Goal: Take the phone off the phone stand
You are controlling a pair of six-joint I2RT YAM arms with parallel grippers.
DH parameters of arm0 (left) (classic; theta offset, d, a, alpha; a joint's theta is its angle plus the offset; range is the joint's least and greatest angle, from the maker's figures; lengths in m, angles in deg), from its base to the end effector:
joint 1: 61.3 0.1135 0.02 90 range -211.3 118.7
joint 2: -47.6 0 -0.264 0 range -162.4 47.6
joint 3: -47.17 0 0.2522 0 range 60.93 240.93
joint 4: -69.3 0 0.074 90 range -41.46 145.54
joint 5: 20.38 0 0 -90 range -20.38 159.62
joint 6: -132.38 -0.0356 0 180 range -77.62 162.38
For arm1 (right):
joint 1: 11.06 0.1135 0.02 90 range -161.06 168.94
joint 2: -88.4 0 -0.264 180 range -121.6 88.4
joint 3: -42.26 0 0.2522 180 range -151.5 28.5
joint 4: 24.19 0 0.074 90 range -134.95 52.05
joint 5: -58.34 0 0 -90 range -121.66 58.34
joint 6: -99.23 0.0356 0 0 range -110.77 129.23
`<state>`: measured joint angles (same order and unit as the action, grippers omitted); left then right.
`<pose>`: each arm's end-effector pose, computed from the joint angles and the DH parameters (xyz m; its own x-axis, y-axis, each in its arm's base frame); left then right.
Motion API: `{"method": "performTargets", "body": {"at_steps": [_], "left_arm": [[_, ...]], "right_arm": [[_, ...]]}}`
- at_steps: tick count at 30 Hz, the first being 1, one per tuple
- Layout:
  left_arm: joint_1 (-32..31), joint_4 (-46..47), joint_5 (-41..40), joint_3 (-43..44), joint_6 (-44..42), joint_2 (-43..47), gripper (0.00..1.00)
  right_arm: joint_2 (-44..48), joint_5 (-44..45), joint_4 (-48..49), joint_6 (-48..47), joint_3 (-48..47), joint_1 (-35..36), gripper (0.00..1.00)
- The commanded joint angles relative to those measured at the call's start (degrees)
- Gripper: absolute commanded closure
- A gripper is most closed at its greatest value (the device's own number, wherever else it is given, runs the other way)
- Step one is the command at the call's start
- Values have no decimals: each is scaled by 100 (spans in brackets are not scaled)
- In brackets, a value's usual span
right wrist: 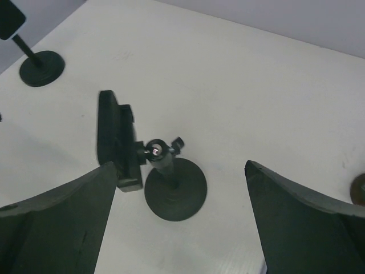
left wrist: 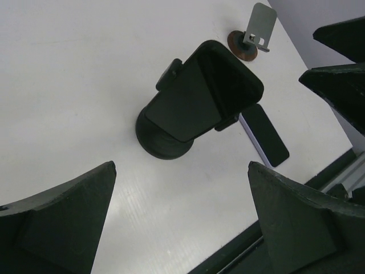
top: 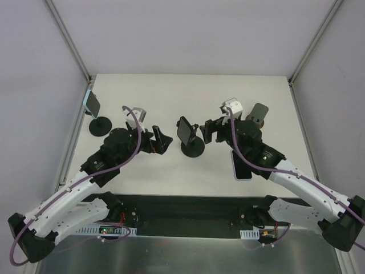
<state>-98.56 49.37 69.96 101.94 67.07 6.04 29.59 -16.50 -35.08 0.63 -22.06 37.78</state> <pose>0.1406 -0.1072 0.3334 -0.3395 -0.2666 -0.9020 0.5154 0.7495 -0.4155 0.1664 0.1762 0.3534 0.0220 -0.1941 -0.9807 -0.5583 0.8114 -0.1731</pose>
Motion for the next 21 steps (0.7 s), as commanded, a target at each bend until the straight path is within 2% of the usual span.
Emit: {"method": "performTargets", "body": {"at_steps": [1, 9, 16, 21], "left_arm": [[-808, 257, -1579, 644, 98, -571, 1], [-2180, 301, -4274, 1830, -341, -2021, 1], [-2673, 292, -5306, 2665, -807, -3243, 1], [-2813, 292, -5571, 3026, -1027, -3903, 1]], "right_arm": [[492, 435, -234, 24, 458, -444, 4], [1257, 233, -261, 403, 1250, -1148, 4], [1521, 137, -400, 465, 1620, -1385, 4], [1609, 40, -428, 465, 1769, -1491, 4]]}}
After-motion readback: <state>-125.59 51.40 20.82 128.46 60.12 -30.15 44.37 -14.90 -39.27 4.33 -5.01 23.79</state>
